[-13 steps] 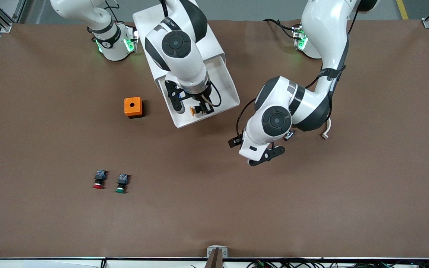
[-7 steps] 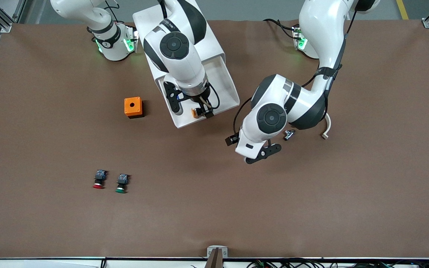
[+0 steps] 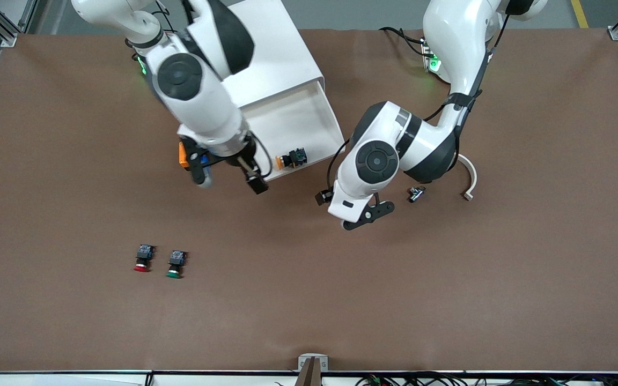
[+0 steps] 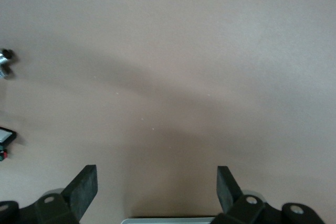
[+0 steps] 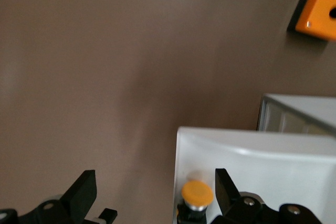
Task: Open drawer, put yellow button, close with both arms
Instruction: 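Release the button and withdraw the right gripper while the left gripper nears the drawer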
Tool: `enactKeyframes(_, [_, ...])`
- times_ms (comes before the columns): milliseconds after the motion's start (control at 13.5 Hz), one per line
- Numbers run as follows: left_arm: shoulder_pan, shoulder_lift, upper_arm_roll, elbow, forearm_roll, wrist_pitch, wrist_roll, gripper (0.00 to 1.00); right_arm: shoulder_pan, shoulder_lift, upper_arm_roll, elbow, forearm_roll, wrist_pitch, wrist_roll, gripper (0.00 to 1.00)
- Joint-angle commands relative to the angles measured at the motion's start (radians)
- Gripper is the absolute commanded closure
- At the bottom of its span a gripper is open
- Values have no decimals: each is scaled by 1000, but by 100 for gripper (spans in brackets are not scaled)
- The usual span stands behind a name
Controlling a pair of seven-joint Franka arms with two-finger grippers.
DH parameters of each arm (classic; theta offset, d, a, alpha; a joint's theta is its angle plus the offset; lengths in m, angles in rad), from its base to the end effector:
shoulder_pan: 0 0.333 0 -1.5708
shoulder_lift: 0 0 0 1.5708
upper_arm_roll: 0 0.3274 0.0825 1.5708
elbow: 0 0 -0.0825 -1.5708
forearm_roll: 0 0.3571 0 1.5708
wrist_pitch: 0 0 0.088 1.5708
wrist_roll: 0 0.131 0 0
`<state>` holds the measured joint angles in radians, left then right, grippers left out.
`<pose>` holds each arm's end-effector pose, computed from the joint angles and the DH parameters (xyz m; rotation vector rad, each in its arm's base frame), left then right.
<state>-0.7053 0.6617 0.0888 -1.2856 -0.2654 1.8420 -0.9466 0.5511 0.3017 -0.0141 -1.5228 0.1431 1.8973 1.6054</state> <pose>0.5499 -0.4400 0.3497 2.9967 0.6055 -0.3236 0.5424 0.3400 0.4880 -2.5606 1.5852 0.1235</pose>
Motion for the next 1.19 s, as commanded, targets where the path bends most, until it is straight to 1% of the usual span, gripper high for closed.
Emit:
enactKeyframes(0, [-26,1,3,0,18,17,-17,0,-72,-35,2,21,-2,-70,-158,0])
enactKeyframes(148, [-59,1,6,0,20,17,-18,0,-135,-58,2,26,0,-140,-337,0])
enactKeyframes(223, [-68,-2,6,0,20,19,-20,0,-176,-65,2,26,3,-180,-446,0])
enactKeyframes(297, [-82,-2,6,0,20,17,-30,0,-225,-73,2,26,3,-201,-514,0])
enactKeyframes(445, [-98,-2,5,0,20,17,-72,0,-296,-102,2,23,1,-228,-683,0])
enactKeyframes(742, [-173,-7,2,-1,18,0,-135,0,-446,-142,-10,21,1,-267,-1028,0])
enactKeyframes(965, [-239,-5,0,-7,15,-29,-181,0,-474,-185,-69,21,1,-319,-1226,0])
enactKeyframes(1039, [-261,-1,0,-8,15,-29,-202,0,-480,-200,-82,20,-10,-355,-1322,0])
enactKeyframes(1113, [-275,-1,-1,-8,9,-27,-216,0,-482,-228,-87,10,-49,-374,-1387,0])
